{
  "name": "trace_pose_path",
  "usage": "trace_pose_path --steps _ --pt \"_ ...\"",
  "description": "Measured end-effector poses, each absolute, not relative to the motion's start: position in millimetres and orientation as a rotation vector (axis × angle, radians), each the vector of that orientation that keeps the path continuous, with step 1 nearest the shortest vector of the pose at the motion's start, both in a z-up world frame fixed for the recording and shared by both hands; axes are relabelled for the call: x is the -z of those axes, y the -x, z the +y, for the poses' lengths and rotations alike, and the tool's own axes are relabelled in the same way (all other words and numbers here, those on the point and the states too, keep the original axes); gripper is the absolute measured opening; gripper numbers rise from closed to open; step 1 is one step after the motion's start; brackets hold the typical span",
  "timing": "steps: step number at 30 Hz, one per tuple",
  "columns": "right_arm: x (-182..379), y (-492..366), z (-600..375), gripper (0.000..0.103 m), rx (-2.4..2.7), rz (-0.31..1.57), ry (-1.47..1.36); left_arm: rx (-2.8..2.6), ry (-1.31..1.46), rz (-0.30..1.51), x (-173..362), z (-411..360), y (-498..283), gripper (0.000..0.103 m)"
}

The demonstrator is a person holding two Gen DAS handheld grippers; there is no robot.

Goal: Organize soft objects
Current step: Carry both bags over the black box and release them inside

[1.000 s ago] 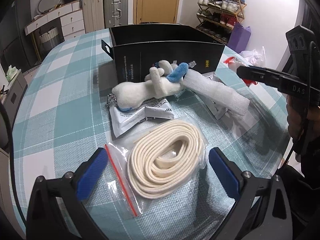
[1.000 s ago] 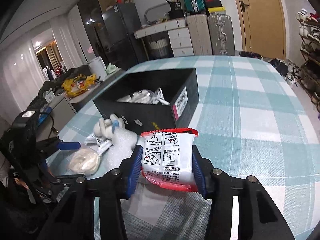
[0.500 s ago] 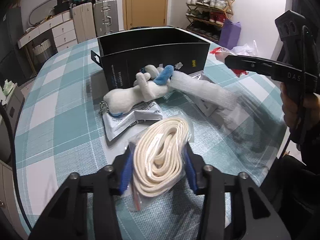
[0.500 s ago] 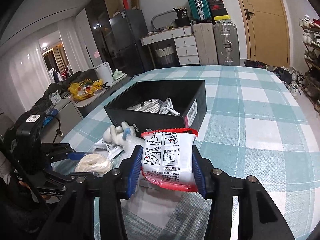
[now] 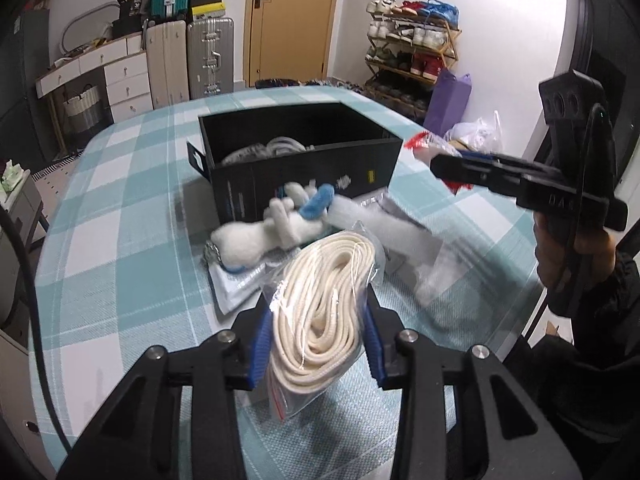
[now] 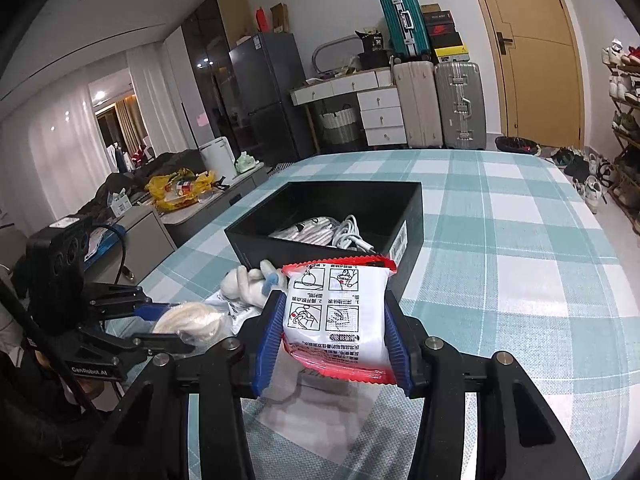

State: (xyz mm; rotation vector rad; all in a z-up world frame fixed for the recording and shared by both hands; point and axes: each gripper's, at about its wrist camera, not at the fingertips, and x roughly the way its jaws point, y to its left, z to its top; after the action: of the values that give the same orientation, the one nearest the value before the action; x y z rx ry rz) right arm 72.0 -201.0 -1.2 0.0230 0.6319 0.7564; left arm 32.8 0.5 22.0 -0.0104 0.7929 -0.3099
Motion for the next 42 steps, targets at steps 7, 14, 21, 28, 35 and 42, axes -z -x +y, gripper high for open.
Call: trace_pose_path --steps 7,14,21,28,35,42 --pt "-13.6 -65.2 -195.5 0.048 -0.758 0.587 -0.021 0.269 0.043 0.730 -45.1 6.7 -42.5 0.038" --pt "-28.7 -64.3 -185.3 0.048 -0.740 0.570 -0.012 0.231 0.044 0.670 -68.8 3.7 -60.4 0.038" --pt "-36.4 -77.8 -174.0 0.047 -0.705 0.580 -0.010 0.187 0.072 0.649 -76.2 7.4 -85.3 0.038" --pt "-37.7 -95.1 -158.6 0.047 -0.693 0.594 0.020 0.140 0.097 0.649 -71.8 10.1 -112.1 0.038" --pt "-34.7 -114.0 -143.6 0.047 -0.682 0.602 0.057 0.124 0.099 0.669 -62.3 8.4 -140.2 0.038" --pt "-24.7 -136.7 -125.8 0.047 -0.676 0.634 0.103 0.119 0.101 0.686 -54.9 11.1 -160.0 0.038"
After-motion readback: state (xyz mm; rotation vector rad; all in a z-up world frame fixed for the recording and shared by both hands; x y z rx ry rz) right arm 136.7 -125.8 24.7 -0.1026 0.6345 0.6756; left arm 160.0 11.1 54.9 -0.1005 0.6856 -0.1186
